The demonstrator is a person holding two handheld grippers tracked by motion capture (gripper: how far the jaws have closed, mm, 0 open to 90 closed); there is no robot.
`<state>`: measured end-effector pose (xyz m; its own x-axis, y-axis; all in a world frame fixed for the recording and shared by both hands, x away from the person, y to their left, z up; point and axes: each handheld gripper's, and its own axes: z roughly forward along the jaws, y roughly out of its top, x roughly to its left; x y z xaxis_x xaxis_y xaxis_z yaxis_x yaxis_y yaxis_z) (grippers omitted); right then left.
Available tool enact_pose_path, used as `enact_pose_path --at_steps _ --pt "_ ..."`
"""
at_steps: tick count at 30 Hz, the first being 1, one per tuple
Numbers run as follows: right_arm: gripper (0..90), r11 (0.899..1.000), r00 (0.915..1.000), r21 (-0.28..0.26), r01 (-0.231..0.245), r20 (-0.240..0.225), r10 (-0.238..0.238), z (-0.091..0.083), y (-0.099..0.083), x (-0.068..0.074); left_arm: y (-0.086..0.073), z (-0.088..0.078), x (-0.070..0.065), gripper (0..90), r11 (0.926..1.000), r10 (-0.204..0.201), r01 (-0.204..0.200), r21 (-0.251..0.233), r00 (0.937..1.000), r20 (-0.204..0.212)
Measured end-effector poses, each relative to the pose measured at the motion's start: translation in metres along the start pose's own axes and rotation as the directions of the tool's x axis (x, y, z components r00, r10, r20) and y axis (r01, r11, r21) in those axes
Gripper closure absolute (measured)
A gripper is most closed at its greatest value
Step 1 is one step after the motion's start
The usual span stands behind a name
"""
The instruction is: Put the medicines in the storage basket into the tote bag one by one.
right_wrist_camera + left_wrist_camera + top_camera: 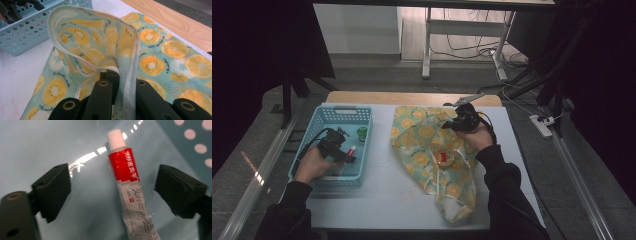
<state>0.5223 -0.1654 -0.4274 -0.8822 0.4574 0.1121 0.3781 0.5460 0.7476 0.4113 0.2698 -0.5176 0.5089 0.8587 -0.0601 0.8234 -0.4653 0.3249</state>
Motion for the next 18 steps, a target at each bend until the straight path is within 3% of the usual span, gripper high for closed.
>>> enact_pose_path --at_steps 8,13,17,18 --pt "90.0 1.0 1.0 -0.001 0.001 0.001 -0.001 -0.0006 -0.0008 -0.0003 0.0 -0.0011 -0.0026 35.6 0.9996 0.026 -0.026 0.009 0.9995 0.018" --pt "90.0 1.0 1.0 0.0 -0.001 0.001 0.001 -0.0008 -0.0016 -0.0004 -0.0012 -0.003 -0.0026 52.3 0.9998 0.021 -0.021 0.0 0.9995 0.025" --pt "90.0 1.0 1.0 -0.001 0.001 0.001 -0.001 -0.0009 -0.0016 -0.0004 -0.0016 -0.0039 -0.0019 60.6 1.0 -0.001 0.001 0.003 0.9996 0.028" --pt "90.0 1.0 1.0 -0.002 0.003 0.001 -0.003 -0.001 -0.0014 -0.0003 -0.0017 -0.0041 -0.0014 68.2 0.9999 -0.009 0.009 0.005 0.9995 0.03"
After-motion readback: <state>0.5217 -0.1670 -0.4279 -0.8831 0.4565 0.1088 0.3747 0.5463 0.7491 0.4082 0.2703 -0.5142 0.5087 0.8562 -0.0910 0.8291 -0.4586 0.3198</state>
